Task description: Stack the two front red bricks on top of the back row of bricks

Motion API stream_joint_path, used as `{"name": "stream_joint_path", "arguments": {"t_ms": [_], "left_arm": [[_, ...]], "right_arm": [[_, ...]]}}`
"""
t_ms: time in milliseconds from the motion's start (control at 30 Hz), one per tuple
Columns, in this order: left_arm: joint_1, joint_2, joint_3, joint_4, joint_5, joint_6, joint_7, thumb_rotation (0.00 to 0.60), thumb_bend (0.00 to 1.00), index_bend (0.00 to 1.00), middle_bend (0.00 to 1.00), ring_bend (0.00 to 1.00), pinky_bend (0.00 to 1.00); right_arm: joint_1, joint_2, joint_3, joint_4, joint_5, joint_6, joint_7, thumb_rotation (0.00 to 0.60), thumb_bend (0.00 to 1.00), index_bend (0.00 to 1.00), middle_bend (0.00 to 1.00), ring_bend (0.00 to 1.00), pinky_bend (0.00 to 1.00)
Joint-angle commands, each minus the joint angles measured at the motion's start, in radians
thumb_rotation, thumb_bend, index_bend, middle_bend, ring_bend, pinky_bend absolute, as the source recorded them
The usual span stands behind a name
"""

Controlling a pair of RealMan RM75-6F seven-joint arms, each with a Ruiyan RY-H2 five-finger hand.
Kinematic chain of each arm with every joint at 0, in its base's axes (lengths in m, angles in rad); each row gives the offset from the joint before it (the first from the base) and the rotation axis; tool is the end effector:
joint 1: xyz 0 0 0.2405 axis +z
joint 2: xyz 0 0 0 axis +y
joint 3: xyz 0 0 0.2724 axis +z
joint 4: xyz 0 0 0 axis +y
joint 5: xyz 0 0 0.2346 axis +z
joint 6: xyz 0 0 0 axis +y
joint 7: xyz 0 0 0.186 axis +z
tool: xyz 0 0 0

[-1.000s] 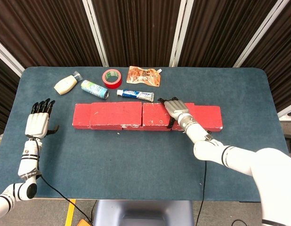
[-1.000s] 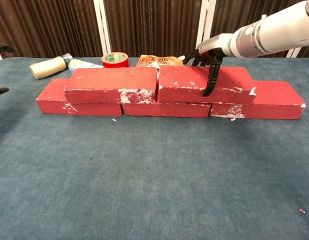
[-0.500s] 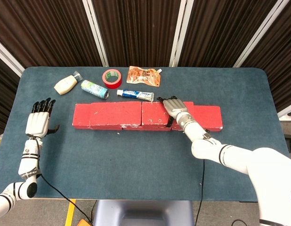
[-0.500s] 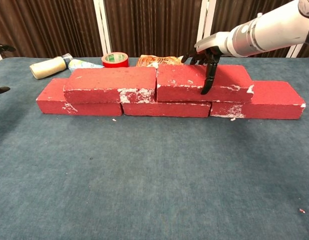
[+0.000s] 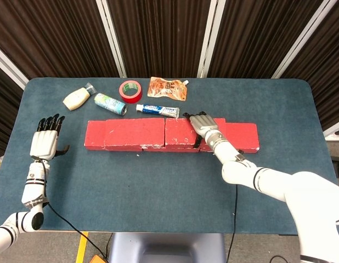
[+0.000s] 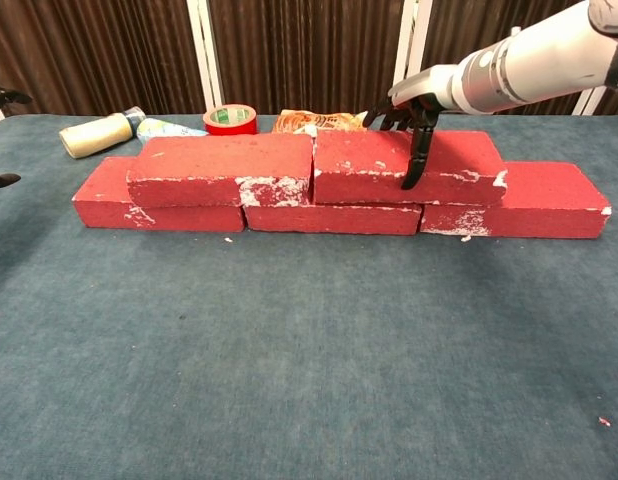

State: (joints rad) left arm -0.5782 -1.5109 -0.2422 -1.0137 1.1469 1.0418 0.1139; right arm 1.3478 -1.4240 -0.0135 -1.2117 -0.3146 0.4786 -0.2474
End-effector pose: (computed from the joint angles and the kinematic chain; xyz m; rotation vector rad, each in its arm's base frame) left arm -0.3202 0.4485 0.0693 -1.4132 -0.8254 -0.7768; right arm -0.0969 -0.5261 -0.0301 1.8556 -1.2496 0.5975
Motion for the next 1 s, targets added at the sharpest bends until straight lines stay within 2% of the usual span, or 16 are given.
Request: {"name": "stream_joint_path", "arguments": {"t_ms": [33,733,1000], "left_arm": [[0.0,0.0,0.0,0.0,0.0,0.0,0.0,0.6,0.27,0.0,0.0,0.0,0.0],[-0.002,-0.009,-0.001,0.036,0.002,-0.013,-0.02,0.6,0.28,0.0,0.0,0.0,0.0],[-0.014,-0.018,-0.006,0.065,0.0,-0.032,-0.033,0.6,0.28,0.0,0.0,0.0,0.0]], "right_arm": [[0.001,-0.002,-0.001,0.002,0.001,-0.001,0.0,0.6,0.21,0.15,0.32,0.28,0.0],[0.025,-0.033,0.0,0.039,0.031,-0.005,-0.003,0.6,0.21,0.15,0.32,0.27,0.0],[0.036,-0.037,-0.013,0.039,0.055,-0.004,-0.015,0.6,0.21,0.15,0.32,0.22,0.0]]}}
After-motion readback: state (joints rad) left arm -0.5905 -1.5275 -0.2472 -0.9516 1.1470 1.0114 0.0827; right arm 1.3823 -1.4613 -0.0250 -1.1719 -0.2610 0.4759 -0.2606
